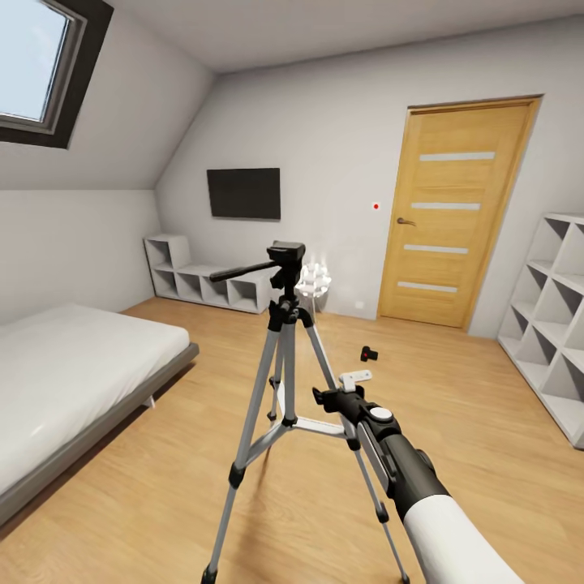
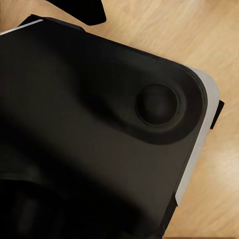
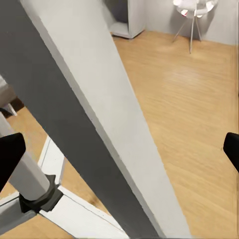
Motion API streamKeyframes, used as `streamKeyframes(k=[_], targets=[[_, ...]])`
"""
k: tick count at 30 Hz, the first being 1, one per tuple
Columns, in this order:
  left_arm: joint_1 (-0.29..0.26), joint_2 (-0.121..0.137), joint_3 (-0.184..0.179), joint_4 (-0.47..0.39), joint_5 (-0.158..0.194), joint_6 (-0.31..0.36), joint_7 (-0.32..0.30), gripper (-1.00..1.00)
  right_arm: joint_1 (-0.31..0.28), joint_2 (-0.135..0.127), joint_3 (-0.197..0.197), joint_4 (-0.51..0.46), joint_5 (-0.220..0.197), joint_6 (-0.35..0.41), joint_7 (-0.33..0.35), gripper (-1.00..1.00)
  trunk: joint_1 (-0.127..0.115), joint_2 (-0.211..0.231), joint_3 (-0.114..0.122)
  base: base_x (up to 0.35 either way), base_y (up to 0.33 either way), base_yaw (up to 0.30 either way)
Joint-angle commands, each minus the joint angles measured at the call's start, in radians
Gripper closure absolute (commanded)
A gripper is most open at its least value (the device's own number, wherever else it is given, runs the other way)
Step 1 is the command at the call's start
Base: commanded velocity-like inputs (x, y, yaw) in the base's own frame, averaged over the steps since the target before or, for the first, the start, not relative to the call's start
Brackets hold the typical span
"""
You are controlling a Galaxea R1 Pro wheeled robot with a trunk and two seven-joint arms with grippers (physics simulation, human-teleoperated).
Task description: Attach the digital camera to the camera tripod in the bedroom.
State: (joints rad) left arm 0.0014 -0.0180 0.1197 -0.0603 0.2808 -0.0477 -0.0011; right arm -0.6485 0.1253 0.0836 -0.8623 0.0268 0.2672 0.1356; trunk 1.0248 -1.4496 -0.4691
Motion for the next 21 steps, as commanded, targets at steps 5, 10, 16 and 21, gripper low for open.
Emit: streamKeyframes(k=[5,10,16,21], targets=[[0.000,0.000,0.008,-0.001,0.001,-0.001,0.000,-1.00,0.000,-0.001,-0.001,-0.001,0.002,-0.001,-0.011,-1.00,0.000,0.000,-0.001,0.038,0.000,0.000],[0.000,0.000,0.008,-0.001,0.001,-0.001,0.001,-1.00,0.000,-0.001,-0.001,-0.001,0.001,-0.002,-0.012,-1.00,0.000,0.000,-0.001,0.008,0.000,0.000],[0.000,0.000,0.007,-0.001,0.000,-0.002,0.000,-1.00,0.000,0.000,0.001,0.001,0.023,0.000,-0.014,-1.00,0.000,0.000,-0.001,0.001,0.000,0.000],[0.000,0.000,0.009,-0.001,0.000,-0.003,0.000,-1.00,0.000,-0.001,0.002,0.001,0.031,-0.001,-0.014,-1.00,0.000,0.000,-0.001,0.000,0.000,0.000]])
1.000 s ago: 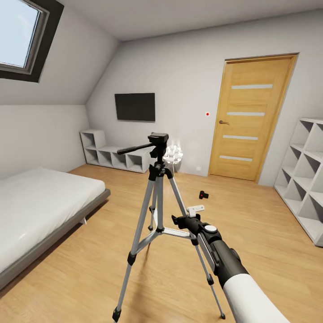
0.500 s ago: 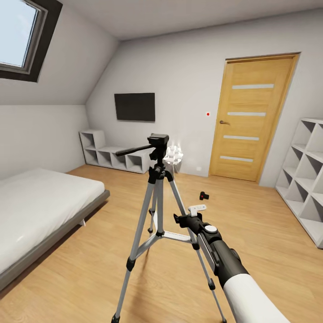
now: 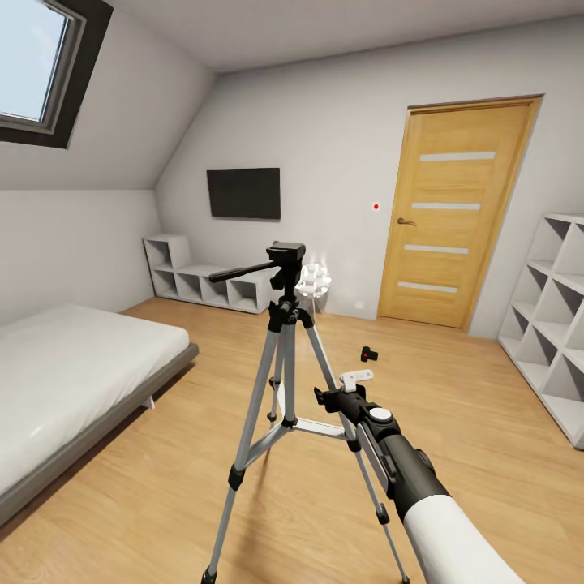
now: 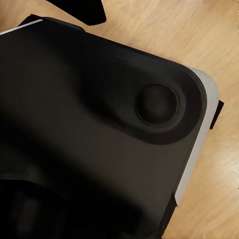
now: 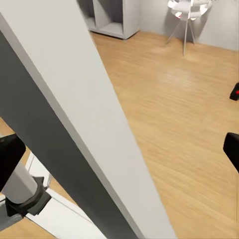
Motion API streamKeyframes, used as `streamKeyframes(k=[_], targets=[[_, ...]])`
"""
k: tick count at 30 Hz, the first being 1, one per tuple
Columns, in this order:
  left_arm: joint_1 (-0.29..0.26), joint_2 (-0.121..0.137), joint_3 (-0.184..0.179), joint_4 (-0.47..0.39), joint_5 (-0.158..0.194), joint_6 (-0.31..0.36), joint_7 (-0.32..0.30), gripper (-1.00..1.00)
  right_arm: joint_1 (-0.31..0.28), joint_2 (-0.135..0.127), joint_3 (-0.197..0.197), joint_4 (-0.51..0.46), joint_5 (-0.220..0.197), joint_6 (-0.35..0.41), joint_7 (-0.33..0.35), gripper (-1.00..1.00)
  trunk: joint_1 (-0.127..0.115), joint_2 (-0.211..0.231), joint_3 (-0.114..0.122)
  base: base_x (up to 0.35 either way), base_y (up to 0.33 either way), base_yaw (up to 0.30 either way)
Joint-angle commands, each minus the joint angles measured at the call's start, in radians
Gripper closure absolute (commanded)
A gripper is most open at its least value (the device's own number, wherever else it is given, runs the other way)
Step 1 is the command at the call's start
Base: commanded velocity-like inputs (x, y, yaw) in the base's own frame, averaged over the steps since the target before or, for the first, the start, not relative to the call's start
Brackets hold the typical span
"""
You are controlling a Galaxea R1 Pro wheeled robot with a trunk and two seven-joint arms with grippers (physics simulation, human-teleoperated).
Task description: Attach the digital camera to the camera tripod in the bedroom.
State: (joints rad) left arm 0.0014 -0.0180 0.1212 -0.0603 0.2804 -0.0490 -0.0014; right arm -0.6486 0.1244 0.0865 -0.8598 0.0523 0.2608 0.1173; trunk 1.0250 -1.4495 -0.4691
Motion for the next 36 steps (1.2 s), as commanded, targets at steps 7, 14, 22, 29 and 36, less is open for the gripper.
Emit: streamKeyframes(k=[7,14,22,29,36], targets=[[0.000,0.000,0.008,-0.001,0.000,-0.003,0.000,-1.00,0.000,-0.001,-0.001,-0.002,0.027,0.005,0.004,-1.00,0.000,-0.001,-0.001,0.000,0.000,0.000],[0.000,0.000,0.009,-0.001,0.000,-0.003,0.000,-1.00,0.000,-0.002,-0.001,-0.002,0.032,0.004,0.004,-1.00,0.000,-0.001,-0.001,0.000,0.000,0.000],[0.000,0.000,0.009,-0.001,0.000,-0.003,0.000,-1.00,0.000,-0.002,-0.001,-0.002,0.030,0.002,0.004,1.00,0.000,-0.001,-0.001,0.000,0.000,0.000],[0.000,0.000,0.009,-0.001,0.000,-0.003,0.000,-1.00,0.000,-0.003,-0.001,-0.002,0.030,0.002,0.004,1.00,0.000,-0.001,-0.001,0.000,0.000,0.000],[0.000,0.000,0.009,-0.001,0.000,-0.003,0.000,-1.00,0.000,-0.004,-0.001,-0.002,0.029,0.002,0.005,1.00,0.000,-0.001,-0.001,0.000,0.000,0.000]])
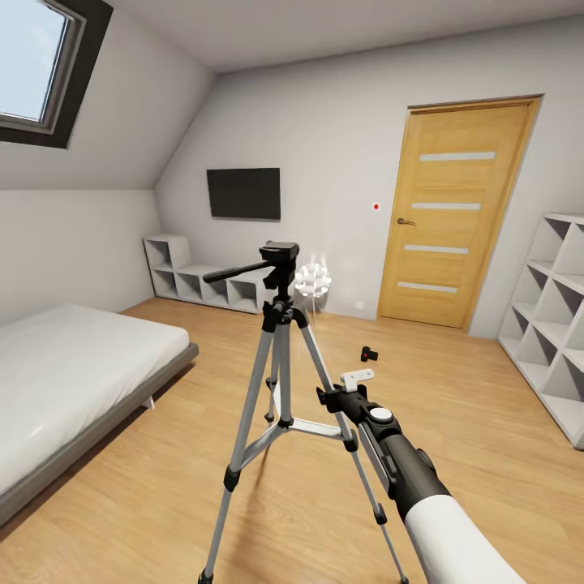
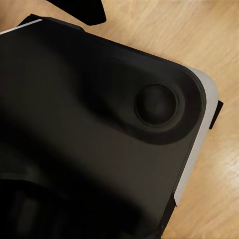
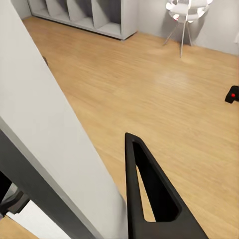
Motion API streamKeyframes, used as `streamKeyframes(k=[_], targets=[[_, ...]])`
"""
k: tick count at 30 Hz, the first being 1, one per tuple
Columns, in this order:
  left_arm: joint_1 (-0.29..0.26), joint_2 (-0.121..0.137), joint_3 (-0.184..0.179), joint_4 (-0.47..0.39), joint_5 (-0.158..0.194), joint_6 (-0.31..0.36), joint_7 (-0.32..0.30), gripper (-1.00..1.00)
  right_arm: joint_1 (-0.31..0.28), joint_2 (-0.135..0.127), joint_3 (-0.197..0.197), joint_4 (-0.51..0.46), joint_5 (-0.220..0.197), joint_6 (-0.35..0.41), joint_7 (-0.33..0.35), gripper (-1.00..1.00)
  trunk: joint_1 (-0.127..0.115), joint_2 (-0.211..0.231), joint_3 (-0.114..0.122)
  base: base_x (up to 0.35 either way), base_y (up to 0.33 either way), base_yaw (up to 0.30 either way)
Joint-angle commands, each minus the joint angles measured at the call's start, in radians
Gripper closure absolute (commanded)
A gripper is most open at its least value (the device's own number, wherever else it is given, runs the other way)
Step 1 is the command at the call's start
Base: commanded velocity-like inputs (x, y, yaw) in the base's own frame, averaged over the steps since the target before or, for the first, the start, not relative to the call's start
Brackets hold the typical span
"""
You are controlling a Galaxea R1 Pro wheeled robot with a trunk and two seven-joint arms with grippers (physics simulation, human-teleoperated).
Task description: Attach the digital camera to the camera tripod in the bedroom.
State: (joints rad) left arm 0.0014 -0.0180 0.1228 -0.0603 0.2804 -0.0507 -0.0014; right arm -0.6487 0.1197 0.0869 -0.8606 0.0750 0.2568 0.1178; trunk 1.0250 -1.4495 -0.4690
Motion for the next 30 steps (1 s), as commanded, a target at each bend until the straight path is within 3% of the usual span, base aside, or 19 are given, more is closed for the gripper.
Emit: streamKeyframes(k=[1,9,10,22,30], targets=[[0.000,0.000,0.008,-0.001,0.000,-0.001,0.000,-1.00,0.000,0.000,-0.001,-0.001,0.007,0.006,0.005,1.00,0.000,0.000,-0.001,0.000,0.000,0.000],[0.000,0.000,0.007,-0.001,0.000,-0.001,0.000,-1.00,0.000,0.001,-0.001,-0.001,0.005,0.005,0.004,1.00,0.000,0.000,-0.001,0.000,0.000,0.000],[0.000,0.000,0.007,-0.001,0.000,-0.001,0.000,-1.00,0.000,0.000,-0.009,-0.153,-0.001,0.029,0.009,1.00,0.000,0.000,-0.001,0.000,0.000,0.000],[0.000,0.000,0.006,-0.001,0.000,-0.001,0.000,-1.00,0.000,-0.001,-0.049,-0.320,-0.006,0.151,0.012,1.00,0.000,0.000,-0.001,0.000,0.000,0.000],[0.000,0.000,0.006,-0.001,0.000,-0.001,0.000,-1.00,0.000,-0.001,-0.054,-0.372,-0.002,0.200,0.011,1.00,0.000,0.000,-0.001,0.000,0.000,0.000]])
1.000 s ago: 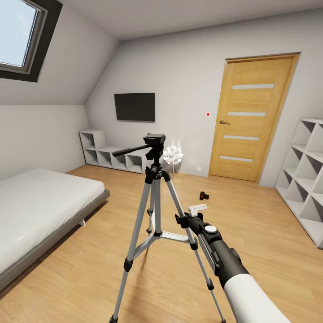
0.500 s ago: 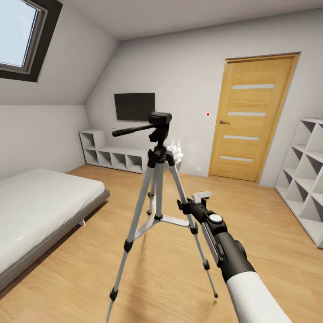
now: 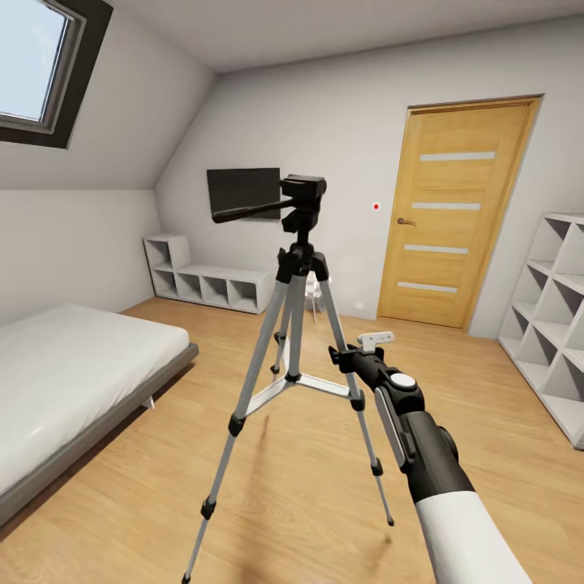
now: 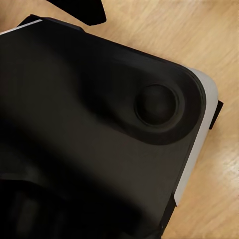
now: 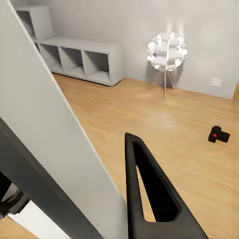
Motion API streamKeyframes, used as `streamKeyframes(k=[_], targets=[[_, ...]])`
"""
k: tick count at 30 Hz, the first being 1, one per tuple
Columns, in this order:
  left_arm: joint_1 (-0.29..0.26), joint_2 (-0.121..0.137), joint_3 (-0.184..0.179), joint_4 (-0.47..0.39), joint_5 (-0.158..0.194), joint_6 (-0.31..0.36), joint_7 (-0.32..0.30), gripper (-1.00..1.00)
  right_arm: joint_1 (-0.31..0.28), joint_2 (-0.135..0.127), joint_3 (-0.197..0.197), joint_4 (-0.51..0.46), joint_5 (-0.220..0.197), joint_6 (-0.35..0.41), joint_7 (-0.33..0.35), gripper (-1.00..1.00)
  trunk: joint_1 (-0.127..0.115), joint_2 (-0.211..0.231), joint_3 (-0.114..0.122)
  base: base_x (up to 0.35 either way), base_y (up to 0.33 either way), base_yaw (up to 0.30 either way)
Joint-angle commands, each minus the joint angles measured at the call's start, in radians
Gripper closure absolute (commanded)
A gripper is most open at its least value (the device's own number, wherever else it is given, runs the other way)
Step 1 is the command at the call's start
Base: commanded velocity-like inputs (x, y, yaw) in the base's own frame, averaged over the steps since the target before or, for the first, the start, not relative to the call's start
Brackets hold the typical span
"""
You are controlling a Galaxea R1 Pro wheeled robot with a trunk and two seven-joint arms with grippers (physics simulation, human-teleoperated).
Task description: Attach the digital camera to the camera tripod in the bedroom.
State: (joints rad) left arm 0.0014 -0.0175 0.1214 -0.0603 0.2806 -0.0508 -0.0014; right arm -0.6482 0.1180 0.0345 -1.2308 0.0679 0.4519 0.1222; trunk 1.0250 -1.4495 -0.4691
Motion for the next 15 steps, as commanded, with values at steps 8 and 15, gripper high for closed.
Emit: streamKeyframes(k=[8,15], targets=[[0.000,-0.001,0.008,-0.001,0.000,-0.001,0.000,-1.00,-0.001,-0.001,-0.002,-0.007,0.012,0.067,0.003,1.00,0.000,-0.001,-0.001,0.000,0.000,0.000],[0.000,-0.001,0.008,-0.001,0.000,-0.001,0.000,-1.00,-0.001,-0.008,-0.004,-0.007,0.013,0.103,0.002,1.00,0.000,-0.001,-0.001,0.000,0.000,0.000]])
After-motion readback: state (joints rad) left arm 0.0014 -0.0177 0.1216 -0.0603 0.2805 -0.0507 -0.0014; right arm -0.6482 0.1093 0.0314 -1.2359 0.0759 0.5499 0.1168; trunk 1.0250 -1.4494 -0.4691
